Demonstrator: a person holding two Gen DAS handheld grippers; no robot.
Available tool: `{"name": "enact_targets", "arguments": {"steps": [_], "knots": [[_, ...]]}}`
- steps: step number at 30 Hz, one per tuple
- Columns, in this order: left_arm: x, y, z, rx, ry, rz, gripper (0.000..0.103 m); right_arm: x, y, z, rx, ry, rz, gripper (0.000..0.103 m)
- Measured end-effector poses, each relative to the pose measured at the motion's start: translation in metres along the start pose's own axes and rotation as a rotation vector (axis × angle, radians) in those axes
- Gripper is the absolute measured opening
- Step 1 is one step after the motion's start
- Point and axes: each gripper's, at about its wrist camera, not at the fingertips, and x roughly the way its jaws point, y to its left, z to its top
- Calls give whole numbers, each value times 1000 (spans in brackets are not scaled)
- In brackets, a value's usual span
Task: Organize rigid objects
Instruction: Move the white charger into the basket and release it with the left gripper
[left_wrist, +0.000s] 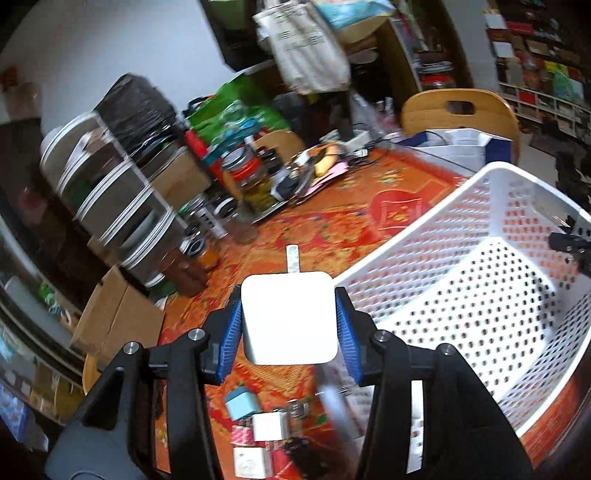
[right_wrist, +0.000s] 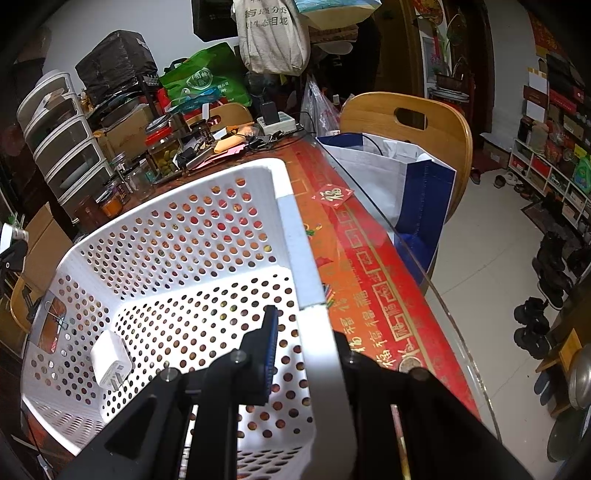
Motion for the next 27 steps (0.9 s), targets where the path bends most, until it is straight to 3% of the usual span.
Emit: {"name": "enact_targets", "arguments": {"steps": [9,11,16,20,21,23,24,25,27], "knots": [[24,-105,26,207,113,-184,44,0,-1,0,-4,3,7,18],[30,-124,26,249,144,-197,44,-1,-1,0,-7,4,8,18],[66,-155,23,313,272,-244,44,-1,-2,0,-1,4,17,18],[76,-163,20,299,311,-264,45,0,-2,1,-3,5,21,19],[74,-160,20,288,303,-284,47,0,-2,1,-4,6,19,19],[67,-152,19,272,272,-272,66,0,-1,1,-6,9,18,19],[63,-144,18,257,245,-252,84,0,-1,1,-4,10,17,20],[54,-136,17,231,187,-226,92,0,-1,1,-5,12,18,20],[43,-116,15,172,126,-190,92,0,-1,2,-9,13,16,20]]}}
